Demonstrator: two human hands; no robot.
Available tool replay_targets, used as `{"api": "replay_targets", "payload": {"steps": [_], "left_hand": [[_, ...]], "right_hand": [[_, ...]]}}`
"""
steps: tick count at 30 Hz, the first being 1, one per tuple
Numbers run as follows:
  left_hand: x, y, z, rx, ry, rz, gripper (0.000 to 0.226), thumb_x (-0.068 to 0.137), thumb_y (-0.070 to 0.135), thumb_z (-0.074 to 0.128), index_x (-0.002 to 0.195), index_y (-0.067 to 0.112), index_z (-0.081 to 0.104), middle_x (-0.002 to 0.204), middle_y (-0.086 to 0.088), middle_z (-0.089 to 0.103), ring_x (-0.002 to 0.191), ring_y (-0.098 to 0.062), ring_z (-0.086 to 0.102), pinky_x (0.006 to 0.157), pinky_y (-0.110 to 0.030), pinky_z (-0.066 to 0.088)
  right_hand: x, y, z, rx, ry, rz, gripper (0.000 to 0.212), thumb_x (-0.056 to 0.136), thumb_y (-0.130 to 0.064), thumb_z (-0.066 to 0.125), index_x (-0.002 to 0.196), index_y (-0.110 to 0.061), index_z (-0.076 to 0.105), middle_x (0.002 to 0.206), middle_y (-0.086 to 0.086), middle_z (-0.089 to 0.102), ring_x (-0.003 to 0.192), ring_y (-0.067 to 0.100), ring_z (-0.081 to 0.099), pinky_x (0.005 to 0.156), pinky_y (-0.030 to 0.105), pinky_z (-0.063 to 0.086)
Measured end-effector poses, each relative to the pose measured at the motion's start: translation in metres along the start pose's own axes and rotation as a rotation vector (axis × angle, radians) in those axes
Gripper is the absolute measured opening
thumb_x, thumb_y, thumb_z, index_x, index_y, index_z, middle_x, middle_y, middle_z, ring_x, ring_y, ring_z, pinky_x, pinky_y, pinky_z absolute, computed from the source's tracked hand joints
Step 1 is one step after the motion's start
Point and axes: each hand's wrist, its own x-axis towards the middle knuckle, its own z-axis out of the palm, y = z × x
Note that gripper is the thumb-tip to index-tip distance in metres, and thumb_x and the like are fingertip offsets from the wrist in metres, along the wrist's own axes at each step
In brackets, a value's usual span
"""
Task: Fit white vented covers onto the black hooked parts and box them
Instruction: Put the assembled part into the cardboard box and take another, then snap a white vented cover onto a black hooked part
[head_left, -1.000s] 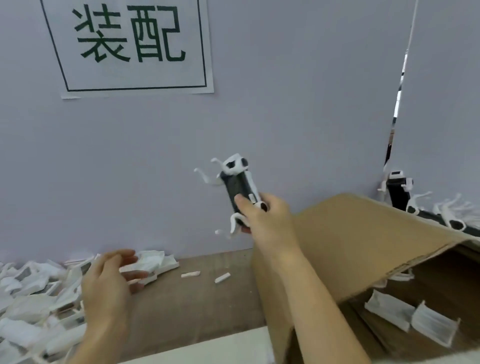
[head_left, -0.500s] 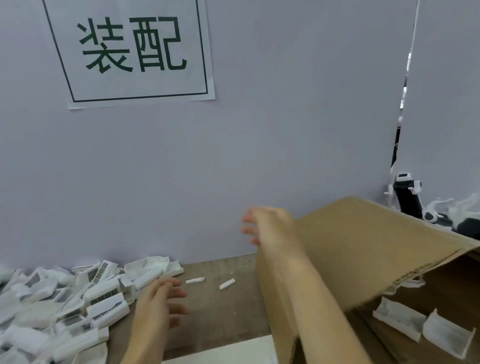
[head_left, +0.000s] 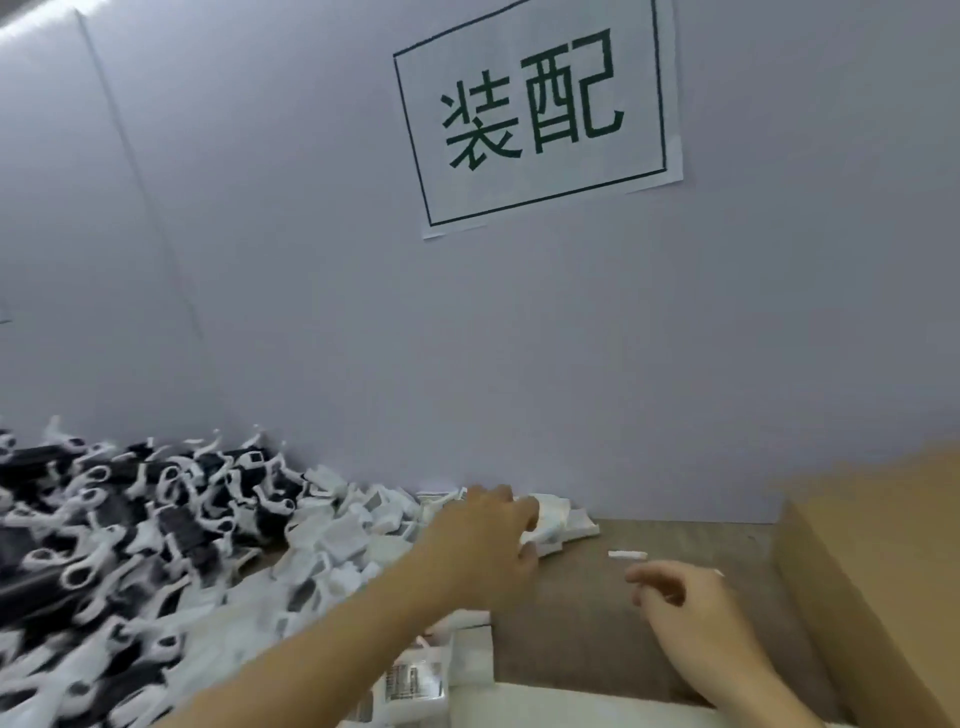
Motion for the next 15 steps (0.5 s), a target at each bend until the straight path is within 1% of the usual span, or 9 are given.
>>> {"api": "replay_targets", "payload": {"steps": [1, 3, 7, 9, 10, 12, 13, 15], "left_hand": [[-0.001, -0.021, -0.006, 0.06, -0.044, -0.026, 0.031, 0.099, 0.036, 0.044, 0.125, 0.02, 0.052, 0.124, -0.005, 0.055, 0.115, -0.027, 0.048, 0.095, -0.041, 0.046], [0.0, -0.067, -0.015, 0.133, -0.107, -0.137, 0.033, 0.1, 0.034, 0.045, 0.129, 0.02, 0.05, 0.129, -0.007, 0.052, 0.12, -0.03, 0.047, 0.097, -0.043, 0.045], [-0.009, -0.166, -0.025, 0.29, -0.231, -0.42, 0.048, 0.098, 0.03, 0.048, 0.143, 0.018, 0.038, 0.143, -0.012, 0.042, 0.132, -0.038, 0.041, 0.104, -0.05, 0.043], [-0.02, -0.207, -0.022, 0.362, -0.267, -0.567, 0.056, 0.094, 0.028, 0.05, 0.146, 0.017, 0.031, 0.149, -0.014, 0.034, 0.136, -0.042, 0.035, 0.105, -0.052, 0.042], [-0.025, -0.223, -0.019, 0.391, -0.275, -0.636, 0.062, 0.092, 0.027, 0.05, 0.149, 0.017, 0.027, 0.152, -0.015, 0.029, 0.138, -0.042, 0.032, 0.106, -0.052, 0.041], [-0.03, -0.247, -0.01, 0.392, -0.285, -0.737, 0.069, 0.09, 0.024, 0.049, 0.152, 0.018, 0.02, 0.154, -0.017, 0.022, 0.14, -0.043, 0.03, 0.106, -0.051, 0.041], [-0.029, -0.256, -0.004, 0.379, -0.29, -0.753, 0.07, 0.089, 0.021, 0.049, 0.152, 0.017, 0.019, 0.155, -0.017, 0.02, 0.14, -0.043, 0.03, 0.107, -0.05, 0.041], [-0.024, -0.271, 0.008, 0.346, -0.306, -0.746, 0.072, 0.091, 0.016, 0.045, 0.155, 0.016, 0.014, 0.158, -0.014, 0.018, 0.14, -0.041, 0.034, 0.111, -0.05, 0.037]], "right_hand": [[0.001, 0.001, 0.001, -0.023, -0.014, -0.011, 0.034, 0.09, 0.0, 0.061, 0.079, -0.03, 0.072, 0.084, -0.01, 0.073, 0.083, 0.01, 0.067, 0.067, 0.018, 0.045], [0.001, 0.001, 0.003, -0.045, -0.026, -0.022, 0.034, 0.089, 0.0, 0.062, 0.077, -0.031, 0.073, 0.083, -0.01, 0.073, 0.084, 0.011, 0.066, 0.069, 0.021, 0.045], [0.003, -0.001, 0.008, -0.019, -0.011, -0.013, 0.035, 0.088, 0.002, 0.063, 0.075, -0.028, 0.075, 0.079, -0.007, 0.073, 0.084, 0.016, 0.066, 0.066, 0.024, 0.046], [0.003, 0.0, 0.01, -0.014, -0.013, -0.008, 0.036, 0.088, 0.003, 0.063, 0.073, -0.027, 0.075, 0.077, -0.004, 0.074, 0.081, 0.021, 0.067, 0.068, 0.024, 0.047], [0.004, 0.001, 0.012, -0.017, -0.016, -0.004, 0.036, 0.088, 0.004, 0.062, 0.073, -0.027, 0.075, 0.076, -0.002, 0.074, 0.081, 0.022, 0.067, 0.069, 0.023, 0.047], [0.004, 0.001, 0.015, -0.003, -0.01, 0.015, 0.037, 0.086, 0.005, 0.063, 0.071, -0.026, 0.076, 0.074, 0.002, 0.074, 0.08, 0.025, 0.067, 0.068, 0.013, 0.046], [0.005, 0.001, 0.017, 0.009, -0.001, 0.026, 0.037, 0.086, 0.006, 0.063, 0.069, -0.025, 0.076, 0.073, 0.004, 0.074, 0.079, 0.026, 0.067, 0.067, 0.008, 0.043], [0.007, 0.001, 0.021, 0.025, 0.007, 0.047, 0.039, 0.086, 0.006, 0.062, 0.067, -0.025, 0.076, 0.071, 0.004, 0.074, 0.079, 0.026, 0.068, 0.065, 0.004, 0.041]]}}
